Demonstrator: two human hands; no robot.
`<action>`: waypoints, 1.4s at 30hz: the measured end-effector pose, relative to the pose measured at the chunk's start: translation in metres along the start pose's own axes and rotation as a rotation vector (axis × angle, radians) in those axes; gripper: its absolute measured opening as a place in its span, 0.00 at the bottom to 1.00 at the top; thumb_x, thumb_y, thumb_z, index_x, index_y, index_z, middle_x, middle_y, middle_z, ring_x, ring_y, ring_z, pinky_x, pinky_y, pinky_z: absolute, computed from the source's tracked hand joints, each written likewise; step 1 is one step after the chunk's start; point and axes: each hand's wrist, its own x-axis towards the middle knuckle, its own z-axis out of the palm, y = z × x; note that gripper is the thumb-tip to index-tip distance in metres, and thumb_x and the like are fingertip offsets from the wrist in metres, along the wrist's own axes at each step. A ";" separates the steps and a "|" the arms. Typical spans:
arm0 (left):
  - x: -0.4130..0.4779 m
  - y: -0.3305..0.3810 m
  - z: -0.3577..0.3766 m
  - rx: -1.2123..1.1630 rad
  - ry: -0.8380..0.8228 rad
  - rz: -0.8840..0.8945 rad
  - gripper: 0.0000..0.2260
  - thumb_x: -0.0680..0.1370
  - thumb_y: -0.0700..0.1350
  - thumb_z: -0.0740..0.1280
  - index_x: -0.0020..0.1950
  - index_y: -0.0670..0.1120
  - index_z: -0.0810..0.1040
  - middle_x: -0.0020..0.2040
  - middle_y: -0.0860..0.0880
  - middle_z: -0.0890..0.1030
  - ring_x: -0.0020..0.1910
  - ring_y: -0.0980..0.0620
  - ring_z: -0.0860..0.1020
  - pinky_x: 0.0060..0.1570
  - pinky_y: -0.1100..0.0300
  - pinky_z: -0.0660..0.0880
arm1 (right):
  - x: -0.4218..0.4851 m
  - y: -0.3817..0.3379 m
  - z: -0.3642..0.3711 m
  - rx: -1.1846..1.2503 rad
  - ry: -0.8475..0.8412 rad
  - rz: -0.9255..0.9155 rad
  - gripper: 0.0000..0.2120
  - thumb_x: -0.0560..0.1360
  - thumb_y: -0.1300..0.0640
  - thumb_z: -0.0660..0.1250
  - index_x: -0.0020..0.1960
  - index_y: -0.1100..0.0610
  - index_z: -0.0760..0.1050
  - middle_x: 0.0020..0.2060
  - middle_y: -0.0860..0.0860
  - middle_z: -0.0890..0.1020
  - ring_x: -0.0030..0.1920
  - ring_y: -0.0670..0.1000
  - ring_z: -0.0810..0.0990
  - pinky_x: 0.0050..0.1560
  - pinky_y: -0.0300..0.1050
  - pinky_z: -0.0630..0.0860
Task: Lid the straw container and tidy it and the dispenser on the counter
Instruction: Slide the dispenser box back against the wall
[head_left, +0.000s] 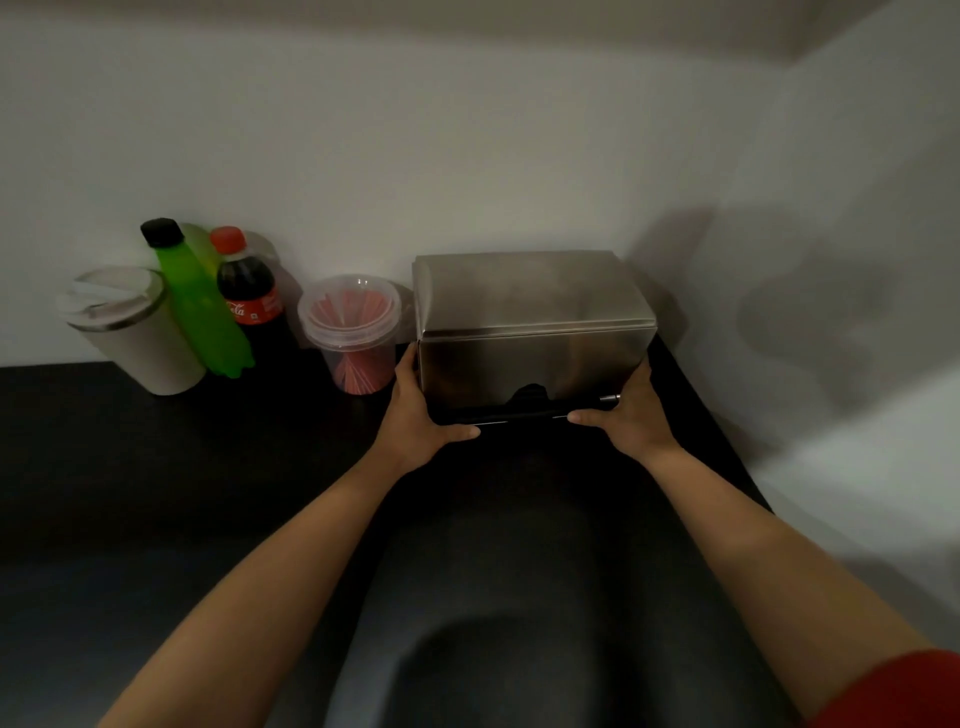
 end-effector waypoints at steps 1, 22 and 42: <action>0.003 -0.001 -0.001 0.002 -0.001 -0.002 0.57 0.60 0.40 0.81 0.76 0.42 0.45 0.74 0.44 0.59 0.73 0.49 0.61 0.70 0.56 0.61 | 0.002 -0.001 0.001 -0.005 0.001 -0.012 0.55 0.58 0.62 0.80 0.74 0.61 0.49 0.71 0.56 0.65 0.68 0.49 0.64 0.58 0.26 0.58; 0.003 -0.003 0.000 -0.013 0.014 -0.038 0.55 0.61 0.39 0.80 0.76 0.45 0.45 0.74 0.45 0.61 0.71 0.51 0.62 0.65 0.62 0.61 | -0.001 0.002 0.001 -0.013 -0.014 0.039 0.47 0.60 0.58 0.80 0.70 0.60 0.56 0.68 0.56 0.69 0.68 0.55 0.67 0.61 0.38 0.61; -0.006 -0.002 -0.003 0.000 0.020 -0.032 0.52 0.64 0.40 0.79 0.76 0.44 0.47 0.74 0.44 0.62 0.73 0.47 0.62 0.71 0.48 0.63 | -0.003 0.000 0.004 0.004 0.004 0.048 0.48 0.59 0.58 0.80 0.71 0.59 0.56 0.68 0.55 0.69 0.68 0.54 0.67 0.60 0.38 0.62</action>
